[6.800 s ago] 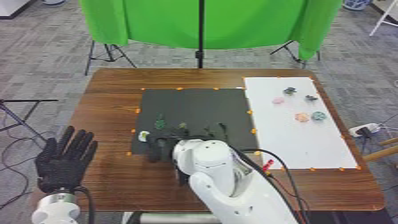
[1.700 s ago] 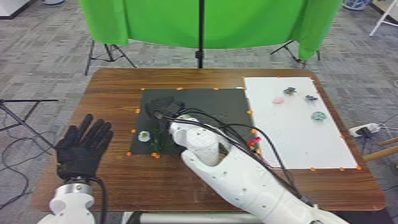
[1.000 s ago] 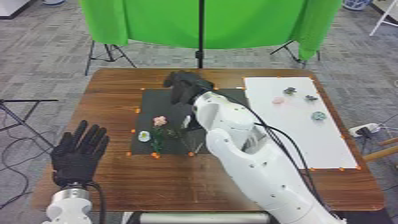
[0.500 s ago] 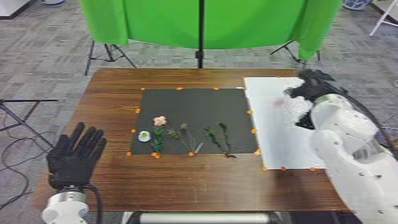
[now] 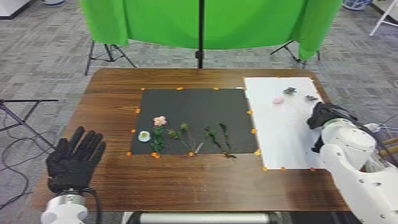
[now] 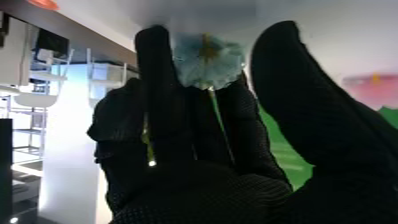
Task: Arrange flowers
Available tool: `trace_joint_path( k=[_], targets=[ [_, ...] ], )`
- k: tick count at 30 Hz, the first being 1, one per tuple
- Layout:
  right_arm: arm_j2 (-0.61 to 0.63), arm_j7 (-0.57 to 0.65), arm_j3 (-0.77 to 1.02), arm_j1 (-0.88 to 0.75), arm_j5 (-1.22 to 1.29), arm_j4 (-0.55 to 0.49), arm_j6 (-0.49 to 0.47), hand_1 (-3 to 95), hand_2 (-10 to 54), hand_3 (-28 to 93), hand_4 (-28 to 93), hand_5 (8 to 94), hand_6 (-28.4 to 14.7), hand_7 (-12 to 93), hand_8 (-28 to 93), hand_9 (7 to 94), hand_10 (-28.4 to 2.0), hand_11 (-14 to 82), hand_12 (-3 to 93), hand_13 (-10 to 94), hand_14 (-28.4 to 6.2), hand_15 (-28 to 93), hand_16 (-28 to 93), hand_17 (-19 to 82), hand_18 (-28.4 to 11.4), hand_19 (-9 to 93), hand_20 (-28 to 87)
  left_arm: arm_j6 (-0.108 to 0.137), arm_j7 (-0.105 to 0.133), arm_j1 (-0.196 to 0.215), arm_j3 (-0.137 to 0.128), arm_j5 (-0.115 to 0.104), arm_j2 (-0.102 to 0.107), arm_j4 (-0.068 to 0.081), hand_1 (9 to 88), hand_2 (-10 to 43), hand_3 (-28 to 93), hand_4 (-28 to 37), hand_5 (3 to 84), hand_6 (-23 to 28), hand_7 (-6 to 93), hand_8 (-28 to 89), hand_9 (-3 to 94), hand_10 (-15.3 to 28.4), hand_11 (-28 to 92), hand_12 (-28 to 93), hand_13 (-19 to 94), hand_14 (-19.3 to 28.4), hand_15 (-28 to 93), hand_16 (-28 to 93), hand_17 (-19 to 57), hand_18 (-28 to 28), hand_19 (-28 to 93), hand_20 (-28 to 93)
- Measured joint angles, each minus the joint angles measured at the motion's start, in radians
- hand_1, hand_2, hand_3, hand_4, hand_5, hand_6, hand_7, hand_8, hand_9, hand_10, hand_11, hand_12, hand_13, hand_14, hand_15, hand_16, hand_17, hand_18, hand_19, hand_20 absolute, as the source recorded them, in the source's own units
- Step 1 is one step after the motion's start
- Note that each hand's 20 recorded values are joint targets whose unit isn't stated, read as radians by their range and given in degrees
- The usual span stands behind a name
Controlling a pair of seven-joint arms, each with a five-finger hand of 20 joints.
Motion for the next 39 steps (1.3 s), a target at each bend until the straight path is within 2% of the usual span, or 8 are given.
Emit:
trace_joint_path(
  k=[2,4,6,13,22,32,37,39],
  targets=[
    [-0.001,-0.01,-0.008,0.003,-0.012,0.02,0.072,58.4,-9.5,69,-28,64.2,-0.6,33,-9,67.4,-13.2,22.0,20.3,64,-7.4,44,33,37,-22.5,93,45,0.0,-0.001,0.0,0.0,0.0,0.0,0.0,27.0,15.5,80,-28.3,43.2,9.2,11.2,-10,42.8,16.7,25,12,33,16.9,41,-7,-6.2,14.3,36,13],
    [-0.002,-0.015,-0.021,0.005,-0.025,0.042,0.131,61.7,-9.5,69,-28,64.5,-1.0,45,-6,74.9,-11.6,15.9,35.7,66,-6.6,48,36,38,-22.1,93,47,0.001,-0.002,0.0,0.0,0.0,-0.002,0.0,27.0,15.5,80,-28.3,43.0,9.2,11.1,-10,42.7,16.8,25,12,32,16.9,41,-7,-6.3,14.3,36,13],
    [-0.005,-0.017,-0.028,0.006,-0.038,0.052,0.151,63.2,-9.5,69,-28,64.9,-0.9,50,-3,77.2,-11.1,17.0,40.4,67,-6.5,50,37,39,-21.9,93,48,0.001,-0.002,0.001,0.0,0.0,-0.003,0.0,27.0,15.5,80,-28.3,43.0,9.2,11.1,-10,42.7,16.7,25,12,32,16.9,41,-7,-6.3,14.4,36,13],
    [-0.008,-0.043,-0.034,-0.013,-0.053,0.012,0.149,60.7,-9.5,71,-28,64.4,-1.6,51,-2,76.1,-11.6,17.4,41.0,67,-7.2,51,37,38,-22.1,93,49,0.001,-0.002,0.004,0.0,0.0,-0.006,-0.002,26.9,15.3,80,-28.3,42.9,9.1,11.1,-10,42.6,16.7,25,12,32,17.0,41,-7,-6.3,14.4,36,13],
    [-0.022,-0.229,-0.21,0.08,-0.06,-0.142,0.128,57.9,-9.5,71,-28,62.1,-2.7,49,-2,73.4,-12.6,17.2,40.2,64,-7.7,53,36,37,-22.1,93,48,0.01,-0.003,0.012,-0.004,0.0,-0.008,-0.006,26.9,15.2,80,-28.3,42.0,8.9,11.4,-10,41.9,16.5,25,12,32,17.0,41,-7,-6.3,14.4,36,13],
    [-0.265,-0.449,-0.457,0.341,-0.008,-0.024,0.032,57.5,-9.5,71,-28,59.9,-2.7,50,-2,71.4,-12.7,19.0,38.9,63,-8.0,54,35,36,-22.1,93,48,0.009,-0.01,0.003,0.007,0.001,-0.01,-0.003,26.9,15.1,80,-28.3,41.6,8.8,11.4,-11,41.5,16.5,25,12,32,17.1,41,-7,-6.2,14.3,36,13],
    [-0.36,-0.451,-0.567,0.393,-0.143,0.054,0.024,57.7,-9.5,71,-28,59.8,-3.2,49,-2,69.0,-13.7,22.9,33.8,62,-8.2,53,35,36,-22.4,93,47,0.009,-0.027,-0.009,0.008,0.0,-0.009,0.002,26.8,15.1,80,-28.3,41.5,8.9,11.1,-10,41.3,16.5,25,12,32,17.1,41,-7,-6.4,14.4,36,13],
    [-0.39,-0.436,-0.594,0.394,-0.194,0.08,0.021,57.6,-9.5,72,-28,59.5,-3.2,48,-2,68.3,-13.8,23.8,32.8,62,-8.2,53,35,37,-22.7,93,47,0.006,-0.036,-0.011,0.006,-0.013,-0.009,0.005,26.7,15.1,80,-28.3,41.5,8.9,11.0,-10,41.2,16.6,25,12,32,17.2,41,-7,-6.4,14.4,36,13]
  ],
)
